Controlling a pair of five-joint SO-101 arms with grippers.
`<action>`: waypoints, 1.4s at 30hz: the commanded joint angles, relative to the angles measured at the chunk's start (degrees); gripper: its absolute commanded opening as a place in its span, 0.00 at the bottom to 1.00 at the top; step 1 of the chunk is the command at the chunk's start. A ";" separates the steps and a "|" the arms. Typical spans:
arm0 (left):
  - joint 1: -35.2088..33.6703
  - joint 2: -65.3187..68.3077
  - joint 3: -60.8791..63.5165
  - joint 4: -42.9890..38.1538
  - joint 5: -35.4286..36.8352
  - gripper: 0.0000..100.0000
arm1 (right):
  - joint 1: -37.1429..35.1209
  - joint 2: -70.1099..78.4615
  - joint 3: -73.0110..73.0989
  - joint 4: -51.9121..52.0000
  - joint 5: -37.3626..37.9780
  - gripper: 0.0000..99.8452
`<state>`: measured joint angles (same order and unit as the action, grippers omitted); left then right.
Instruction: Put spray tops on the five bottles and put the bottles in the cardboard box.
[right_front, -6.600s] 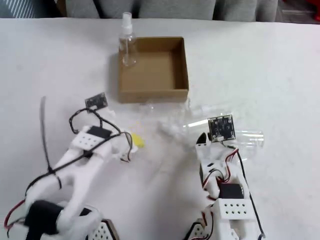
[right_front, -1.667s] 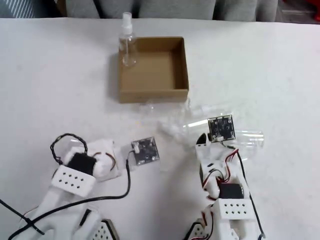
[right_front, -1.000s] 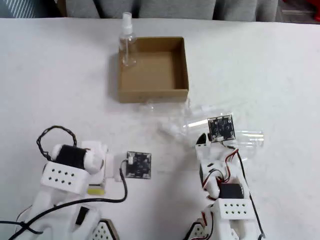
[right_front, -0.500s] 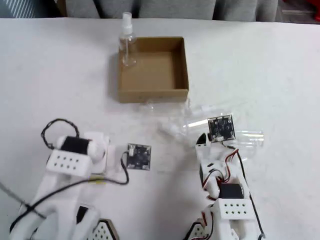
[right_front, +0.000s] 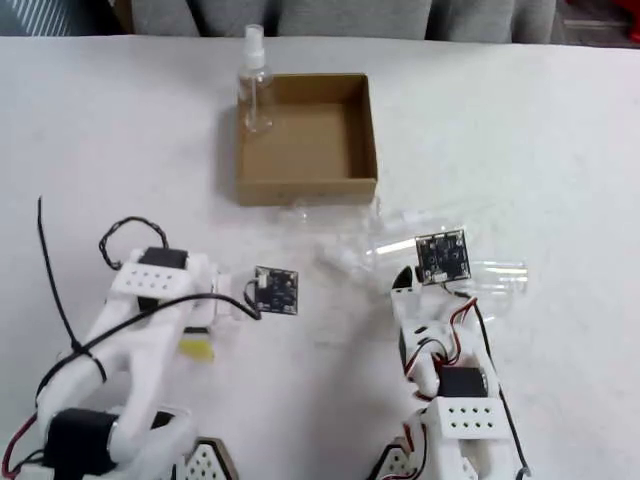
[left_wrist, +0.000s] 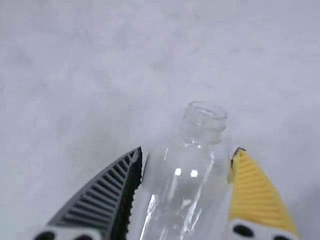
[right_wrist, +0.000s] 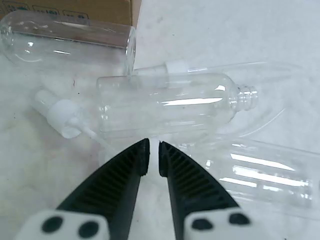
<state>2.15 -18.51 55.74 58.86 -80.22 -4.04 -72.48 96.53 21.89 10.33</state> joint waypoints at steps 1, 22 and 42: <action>-0.31 2.68 -2.90 -2.64 2.55 0.24 | -0.57 0.22 0.35 0.04 0.62 0.02; -0.48 3.65 -18.29 9.23 79.21 0.13 | -0.48 0.22 0.35 0.13 0.62 0.02; -0.57 3.65 -7.47 -8.97 93.36 0.34 | -0.48 0.22 0.35 0.13 0.62 0.02</action>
<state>2.15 -14.90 48.26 50.95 12.97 -4.04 -72.48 96.53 21.89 10.33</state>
